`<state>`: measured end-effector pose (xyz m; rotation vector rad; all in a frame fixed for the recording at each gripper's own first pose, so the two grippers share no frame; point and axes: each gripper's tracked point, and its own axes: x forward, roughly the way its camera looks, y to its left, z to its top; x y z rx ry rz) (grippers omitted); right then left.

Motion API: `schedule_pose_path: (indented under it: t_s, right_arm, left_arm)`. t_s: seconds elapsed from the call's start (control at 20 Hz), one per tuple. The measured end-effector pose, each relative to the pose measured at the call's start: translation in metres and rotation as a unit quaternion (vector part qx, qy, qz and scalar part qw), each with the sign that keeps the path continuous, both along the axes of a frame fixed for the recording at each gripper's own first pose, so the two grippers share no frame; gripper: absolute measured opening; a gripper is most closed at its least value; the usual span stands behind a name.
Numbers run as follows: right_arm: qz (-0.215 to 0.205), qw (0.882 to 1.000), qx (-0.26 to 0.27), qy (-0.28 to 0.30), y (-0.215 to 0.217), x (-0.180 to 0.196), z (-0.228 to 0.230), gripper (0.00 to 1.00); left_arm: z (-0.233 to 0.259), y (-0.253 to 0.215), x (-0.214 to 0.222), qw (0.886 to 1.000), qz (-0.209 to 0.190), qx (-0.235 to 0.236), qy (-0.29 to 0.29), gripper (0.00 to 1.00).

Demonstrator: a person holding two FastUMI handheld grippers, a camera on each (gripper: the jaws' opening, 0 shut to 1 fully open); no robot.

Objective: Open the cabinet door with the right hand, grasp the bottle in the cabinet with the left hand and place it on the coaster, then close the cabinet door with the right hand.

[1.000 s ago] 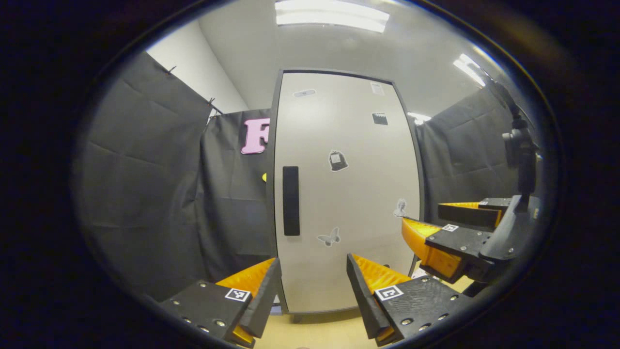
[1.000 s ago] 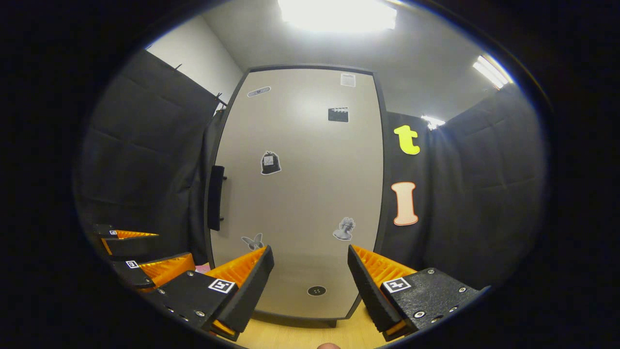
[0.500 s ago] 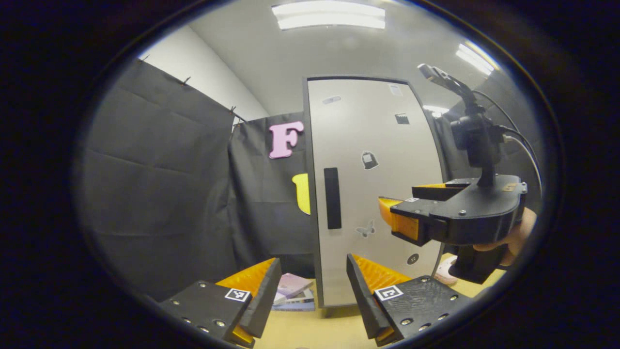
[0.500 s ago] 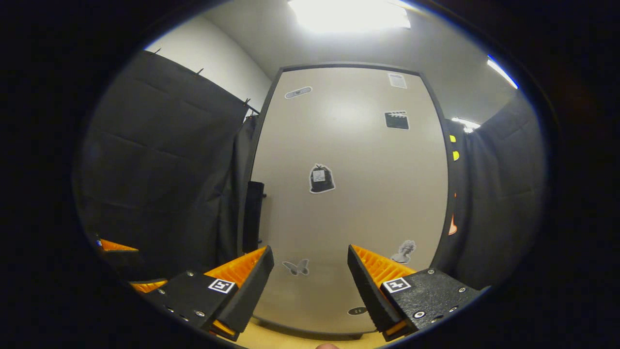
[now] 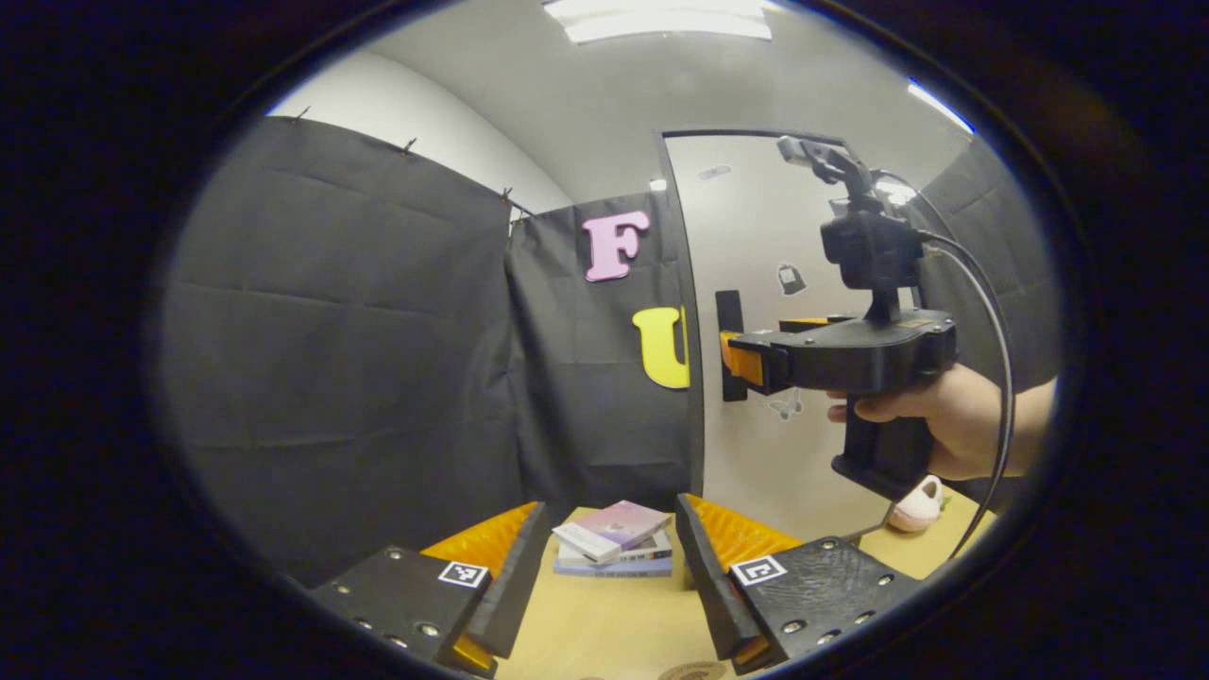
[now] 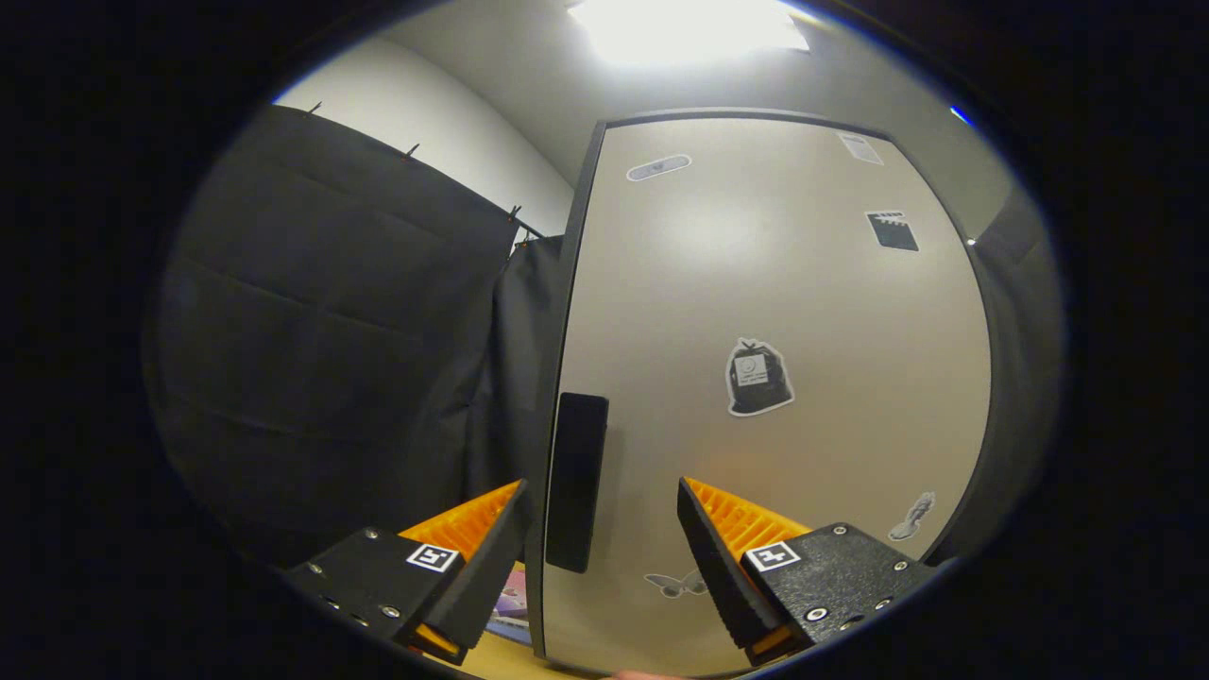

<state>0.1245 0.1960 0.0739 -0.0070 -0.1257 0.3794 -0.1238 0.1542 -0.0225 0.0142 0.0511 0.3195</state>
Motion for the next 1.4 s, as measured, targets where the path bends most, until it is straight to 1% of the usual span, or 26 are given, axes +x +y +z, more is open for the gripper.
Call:
schedule_pose_path:
  t_s: [0.1, 0.2, 0.25, 0.3, 0.35, 0.4, 0.45, 0.5, 0.55, 0.6, 0.7, 0.75, 0.8, 0.9, 0.95, 1.0, 1.15, 1.2, 1.3, 1.35, 1.4]
  right_arm:
    - [0.012, 1.0, -0.006, 0.017, 0.017, 0.011, -0.009, 0.94]
    - [0.021, 0.999, -0.008, 0.042, 0.027, 0.016, -0.019, 0.93]
    - [0.028, 0.999, -0.005, 0.045, 0.033, 0.016, -0.019, 0.92]
    - [0.032, 0.998, -0.01, 0.05, 0.037, 0.016, -0.022, 0.85]
    - [0.022, 0.998, -0.024, 0.059, 0.036, 0.017, -0.026, 0.83]
    - [0.006, 0.997, -0.04, 0.063, 0.033, 0.021, -0.03, 0.68]
    - [0.01, 0.997, -0.042, 0.065, 0.033, 0.018, -0.03, 0.55]
    - [0.01, 0.997, -0.037, 0.07, 0.035, 0.022, -0.032, 0.38]
    - [0.015, 0.997, -0.03, 0.075, 0.035, 0.02, -0.031, 0.36]
    - [0.021, 0.996, -0.03, 0.081, 0.035, 0.022, -0.033, 0.32]
    - [0.029, 0.995, -0.04, 0.087, 0.034, 0.021, -0.034, 0.28]
    - [0.033, 0.995, -0.039, 0.089, 0.034, 0.02, -0.034, 0.27]
    - [0.038, 0.995, -0.035, 0.091, 0.034, 0.02, -0.035, 0.25]
    - [0.044, 0.994, -0.031, 0.092, 0.033, 0.017, -0.035, 0.23]
    - [0.047, 0.994, -0.03, 0.092, 0.033, 0.017, -0.034, 0.23]
    - [0.051, 0.994, -0.031, 0.091, 0.033, 0.016, -0.035, 0.2]
    - [0.059, 0.993, -0.033, 0.093, 0.032, 0.011, -0.035, 0.2]
    - [0.063, 0.993, -0.033, 0.095, 0.032, 0.008, -0.035, 0.2]
    - [0.069, 0.992, -0.036, 0.094, 0.031, 0.004, -0.035, 0.2]
    - [0.071, 0.992, -0.039, 0.093, 0.03, 0.002, -0.034, 0.2]
    - [0.073, 0.992, -0.04, 0.094, 0.03, -0.002, -0.034, 0.2]
  left_arm:
    - [0.004, 0.006, -0.003, 1.0, 0.016, 0.008, -0.001, 0.77]
    - [0.007, 0.004, -0.007, 1.0, 0.022, 0.005, -0.001, 0.77]
    - [0.006, 0.002, -0.008, 1.0, 0.021, 0.002, -0.001, 0.73]
    - [0.003, 0.002, -0.008, 1.0, 0.02, 0.001, 0.0, 0.73]
    - [0.003, 0.003, -0.009, 1.0, 0.022, 0.003, 0.002, 0.77]
    - [0.002, 0.005, -0.012, 1.0, 0.025, 0.004, 0.003, 0.82]
    - [0.002, 0.006, -0.015, 1.0, 0.026, 0.002, 0.005, 0.82]
    - [0.0, 0.006, -0.019, 1.0, 0.027, -0.001, 0.006, 0.77]
    - [-0.001, 0.008, -0.023, 1.0, 0.03, -0.005, 0.007, 0.73]
    - [-0.002, 0.011, -0.028, 0.999, 0.038, -0.005, 0.007, 0.77]
    - [0.001, 0.019, -0.028, 0.999, 0.045, -0.009, -0.001, 0.77]
    - [0.001, 0.021, -0.025, 0.999, 0.046, -0.012, -0.005, 0.82]
    - [0.0, 0.022, -0.023, 0.999, 0.047, -0.014, -0.006, 0.77]
    - [0.0, 0.023, -0.021, 0.999, 0.044, -0.019, -0.009, 0.77]
    - [0.0, 0.024, -0.021, 0.999, 0.042, -0.019, -0.008, 0.73]
    - [0.0, 0.022, -0.019, 0.999, 0.036, -0.019, -0.009, 0.73]
    - [-0.001, 0.019, -0.015, 1.0, 0.02, -0.021, -0.007, 0.73]
    - [-0.003, 0.017, -0.014, 1.0, 0.014, -0.025, -0.005, 0.77]
    - [-0.006, 0.015, -0.01, 1.0, 0.004, -0.03, -0.004, 0.77]
    - [-0.006, 0.016, -0.007, 1.0, 0.002, -0.031, -0.006, 0.82]
    - [-0.006, 0.016, -0.004, 0.999, 0.0, -0.031, -0.005, 0.77]
